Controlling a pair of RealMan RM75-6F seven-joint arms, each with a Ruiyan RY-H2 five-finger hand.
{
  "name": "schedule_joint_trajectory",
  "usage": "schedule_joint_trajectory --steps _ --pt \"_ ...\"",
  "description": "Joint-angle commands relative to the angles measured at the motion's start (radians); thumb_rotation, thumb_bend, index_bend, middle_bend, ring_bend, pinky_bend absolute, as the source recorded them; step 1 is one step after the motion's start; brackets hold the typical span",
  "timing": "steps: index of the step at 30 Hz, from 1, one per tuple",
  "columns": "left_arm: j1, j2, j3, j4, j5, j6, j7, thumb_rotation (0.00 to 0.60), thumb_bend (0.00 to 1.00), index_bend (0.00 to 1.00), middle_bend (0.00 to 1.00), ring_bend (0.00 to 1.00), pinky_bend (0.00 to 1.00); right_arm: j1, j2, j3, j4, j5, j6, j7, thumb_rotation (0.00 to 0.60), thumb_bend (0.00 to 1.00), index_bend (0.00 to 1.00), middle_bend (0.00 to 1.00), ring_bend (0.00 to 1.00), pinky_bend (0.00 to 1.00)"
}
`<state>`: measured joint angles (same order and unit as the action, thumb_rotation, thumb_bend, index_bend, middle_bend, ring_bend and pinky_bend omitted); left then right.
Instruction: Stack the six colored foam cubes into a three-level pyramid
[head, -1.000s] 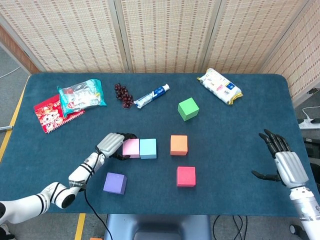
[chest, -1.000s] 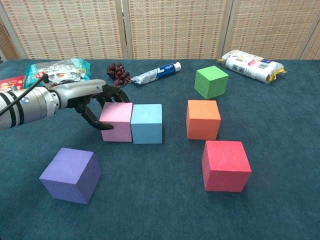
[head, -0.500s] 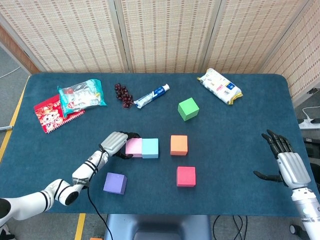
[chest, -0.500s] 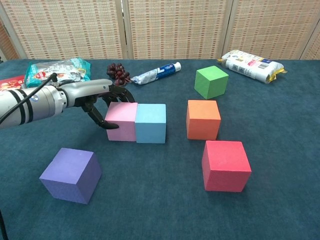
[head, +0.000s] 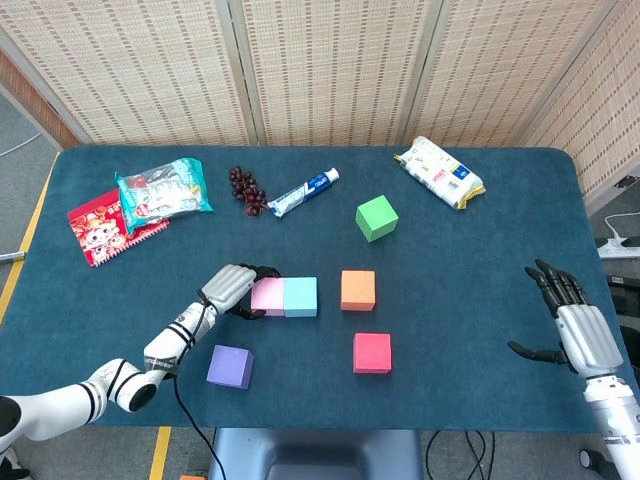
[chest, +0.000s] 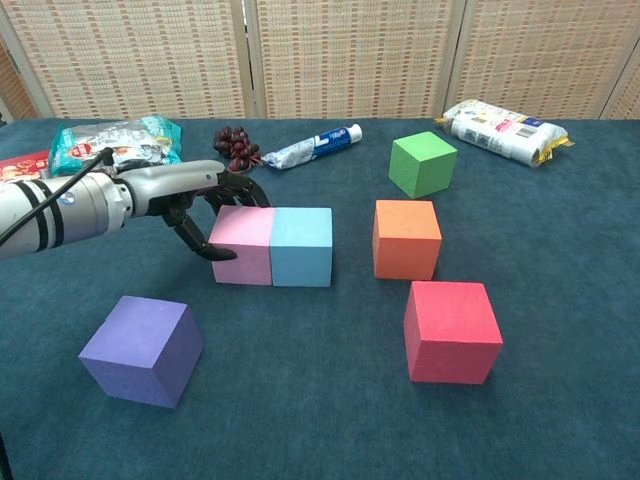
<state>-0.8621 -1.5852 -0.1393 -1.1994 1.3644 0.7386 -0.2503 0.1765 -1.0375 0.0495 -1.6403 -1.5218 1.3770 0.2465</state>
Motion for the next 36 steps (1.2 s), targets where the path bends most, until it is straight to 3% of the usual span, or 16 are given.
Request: schedule_joint_trajectory --steps 1,21,29,36 --pt "0.001 0.002 0.003 -0.004 0.003 0.004 0.001 0.600 0.30 0.31 0.35 0.30 0.29 0.000 0.001 0.000 -0.001 -0.002 0.001 0.000 0.600 0.16 0.00 0.00 0.00 0.00" --pt "-0.027 -0.019 -0.001 0.028 -0.002 -0.012 -0.010 0.600 0.30 0.29 0.32 0.27 0.28 -0.010 -0.003 -0.001 0.010 0.005 0.000 0.007 0.600 0.16 0.00 0.00 0.00 0.00" --pt "-0.024 -0.017 0.002 0.022 -0.013 -0.013 -0.006 0.600 0.31 0.17 0.24 0.20 0.28 -0.009 0.000 0.000 0.007 0.004 -0.001 0.005 0.600 0.16 0.00 0.00 0.00 0.00" --pt "-0.019 -0.010 0.011 0.012 -0.014 -0.015 -0.001 0.600 0.31 0.15 0.18 0.15 0.28 -0.010 0.002 0.000 0.002 0.001 0.000 0.003 0.600 0.16 0.00 0.00 0.00 0.00"
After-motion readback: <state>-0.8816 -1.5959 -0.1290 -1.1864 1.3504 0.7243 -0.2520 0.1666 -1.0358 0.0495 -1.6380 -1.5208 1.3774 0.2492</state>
